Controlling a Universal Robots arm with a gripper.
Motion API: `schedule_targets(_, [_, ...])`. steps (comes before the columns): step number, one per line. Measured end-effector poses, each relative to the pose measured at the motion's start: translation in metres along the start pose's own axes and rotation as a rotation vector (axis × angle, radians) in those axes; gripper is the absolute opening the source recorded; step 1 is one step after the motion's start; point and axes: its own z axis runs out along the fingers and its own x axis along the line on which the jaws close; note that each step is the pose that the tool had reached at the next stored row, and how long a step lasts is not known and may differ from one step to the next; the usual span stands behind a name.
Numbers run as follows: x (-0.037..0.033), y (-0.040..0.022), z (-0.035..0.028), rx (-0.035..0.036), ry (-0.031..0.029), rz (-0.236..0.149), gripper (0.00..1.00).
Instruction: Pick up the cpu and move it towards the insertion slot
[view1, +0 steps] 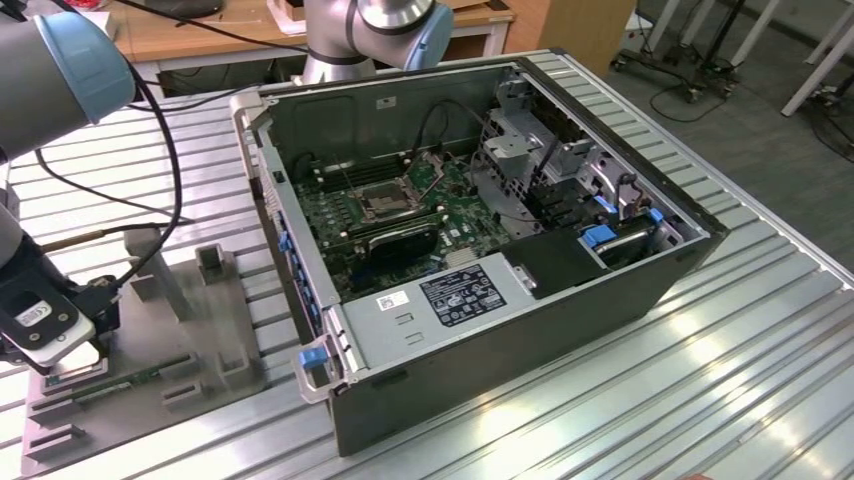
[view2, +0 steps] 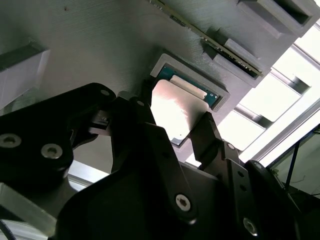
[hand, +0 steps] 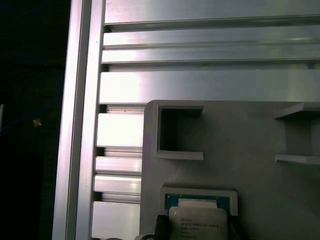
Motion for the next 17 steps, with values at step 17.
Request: schedule_targets(17, [0.0001,0.0002,-0.0065,0.0003,0.0004,0.0,0.55])
